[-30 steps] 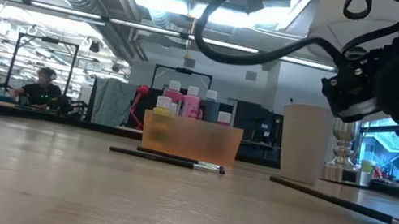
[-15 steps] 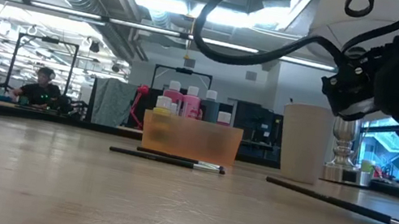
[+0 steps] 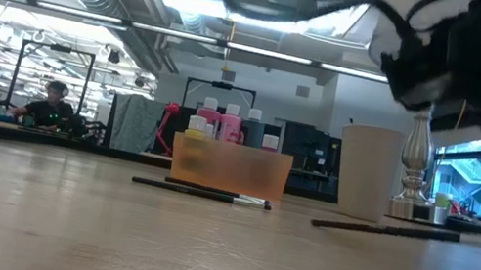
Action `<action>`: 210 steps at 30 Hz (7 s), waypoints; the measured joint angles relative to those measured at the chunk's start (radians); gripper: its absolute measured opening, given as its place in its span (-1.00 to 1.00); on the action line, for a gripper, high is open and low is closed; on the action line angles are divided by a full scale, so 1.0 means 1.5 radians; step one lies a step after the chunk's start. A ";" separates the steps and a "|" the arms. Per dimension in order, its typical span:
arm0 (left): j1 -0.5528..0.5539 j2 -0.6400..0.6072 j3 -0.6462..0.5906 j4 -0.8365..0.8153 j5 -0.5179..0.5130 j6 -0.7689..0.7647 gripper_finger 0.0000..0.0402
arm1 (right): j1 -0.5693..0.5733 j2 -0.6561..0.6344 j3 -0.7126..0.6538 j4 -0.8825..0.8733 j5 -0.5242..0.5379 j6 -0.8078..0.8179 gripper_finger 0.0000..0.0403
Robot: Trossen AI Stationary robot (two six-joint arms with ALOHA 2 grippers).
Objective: Pick & Place Paint Supplies
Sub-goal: Put the black paint brush into the light brown cup
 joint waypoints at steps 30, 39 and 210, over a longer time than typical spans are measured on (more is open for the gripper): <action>-0.018 0.001 0.000 0.000 0.071 0.049 -0.08 | -0.027 -0.090 0.347 -0.382 -0.008 -0.045 -1.00; -0.027 0.001 0.000 -0.003 0.066 0.108 -0.08 | -0.090 -0.172 0.347 -0.382 0.005 -0.045 -1.00; -0.022 -0.075 0.000 -0.108 -0.144 0.062 -0.08 | -0.712 -0.243 0.013 -0.259 -0.264 -0.490 -0.91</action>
